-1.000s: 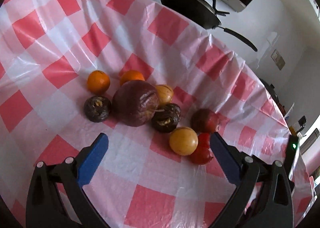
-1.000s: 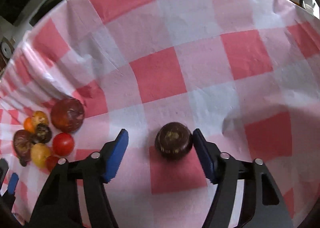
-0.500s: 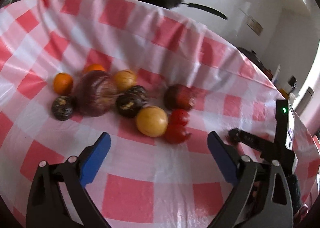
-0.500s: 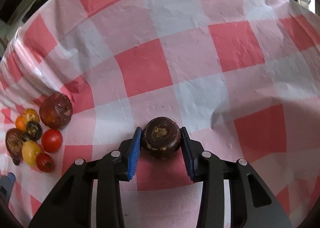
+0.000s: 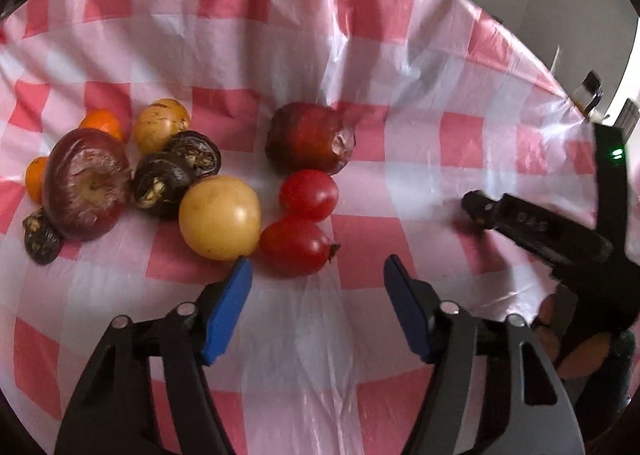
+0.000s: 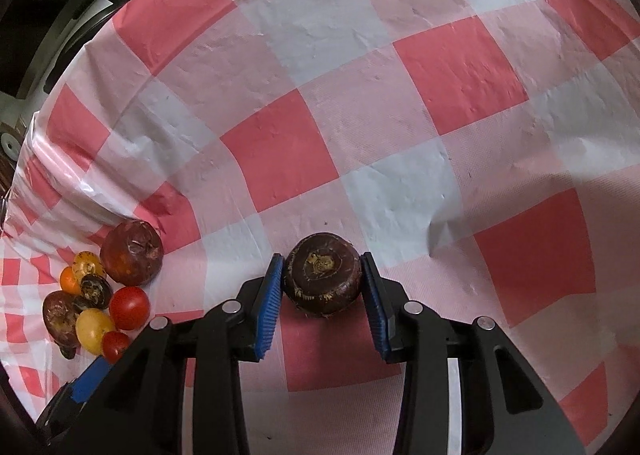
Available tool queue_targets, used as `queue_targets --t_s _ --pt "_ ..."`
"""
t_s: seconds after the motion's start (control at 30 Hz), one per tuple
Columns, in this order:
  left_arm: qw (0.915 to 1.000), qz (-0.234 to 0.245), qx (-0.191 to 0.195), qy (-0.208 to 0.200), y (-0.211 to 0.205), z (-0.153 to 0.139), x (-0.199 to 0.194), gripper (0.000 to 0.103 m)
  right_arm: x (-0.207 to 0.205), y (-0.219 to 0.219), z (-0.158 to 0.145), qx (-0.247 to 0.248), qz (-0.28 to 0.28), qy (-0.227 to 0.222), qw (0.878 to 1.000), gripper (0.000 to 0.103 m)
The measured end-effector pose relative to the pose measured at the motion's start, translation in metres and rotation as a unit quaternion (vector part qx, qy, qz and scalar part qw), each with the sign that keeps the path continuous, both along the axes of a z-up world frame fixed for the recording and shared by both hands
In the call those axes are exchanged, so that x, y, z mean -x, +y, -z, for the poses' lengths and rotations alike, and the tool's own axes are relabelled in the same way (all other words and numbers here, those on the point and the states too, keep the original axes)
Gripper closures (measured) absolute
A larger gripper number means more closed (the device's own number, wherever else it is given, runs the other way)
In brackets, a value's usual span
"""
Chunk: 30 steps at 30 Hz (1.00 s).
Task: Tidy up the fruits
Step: 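Grasp a red tomato with the left tool while the right tool holds the brown fruit, then carry the tomato and brown fruit to the white box with both tools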
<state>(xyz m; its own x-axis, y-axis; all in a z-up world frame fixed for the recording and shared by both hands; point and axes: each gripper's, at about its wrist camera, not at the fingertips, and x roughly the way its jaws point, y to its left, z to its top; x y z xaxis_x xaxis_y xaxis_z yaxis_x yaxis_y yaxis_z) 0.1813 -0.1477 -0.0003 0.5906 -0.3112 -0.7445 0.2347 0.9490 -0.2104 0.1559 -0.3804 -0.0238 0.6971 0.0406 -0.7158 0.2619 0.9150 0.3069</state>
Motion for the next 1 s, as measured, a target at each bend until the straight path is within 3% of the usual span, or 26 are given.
queue_targets --t_s 0.2,0.33,0.6,1.0 --pt "0.9994 -0.002 -0.033 0.002 -0.014 0.004 -0.017 0.051 0.002 -0.008 -0.001 -0.003 0.001 -0.001 1.000 0.064" --pt "0.9996 -0.010 -0.027 0.003 -0.009 0.005 -0.019 0.073 0.004 -0.009 -0.002 0.001 0.001 -0.001 1.000 0.064" --pt "0.9998 -0.009 0.003 -0.018 0.008 0.001 -0.008 0.074 -0.012 0.012 -0.003 0.002 0.005 -0.002 1.000 0.064" --pt "0.9963 -0.048 0.027 -0.067 0.041 -0.027 0.031 0.074 -0.005 0.000 -0.002 -0.034 0.007 -0.019 0.999 0.065"
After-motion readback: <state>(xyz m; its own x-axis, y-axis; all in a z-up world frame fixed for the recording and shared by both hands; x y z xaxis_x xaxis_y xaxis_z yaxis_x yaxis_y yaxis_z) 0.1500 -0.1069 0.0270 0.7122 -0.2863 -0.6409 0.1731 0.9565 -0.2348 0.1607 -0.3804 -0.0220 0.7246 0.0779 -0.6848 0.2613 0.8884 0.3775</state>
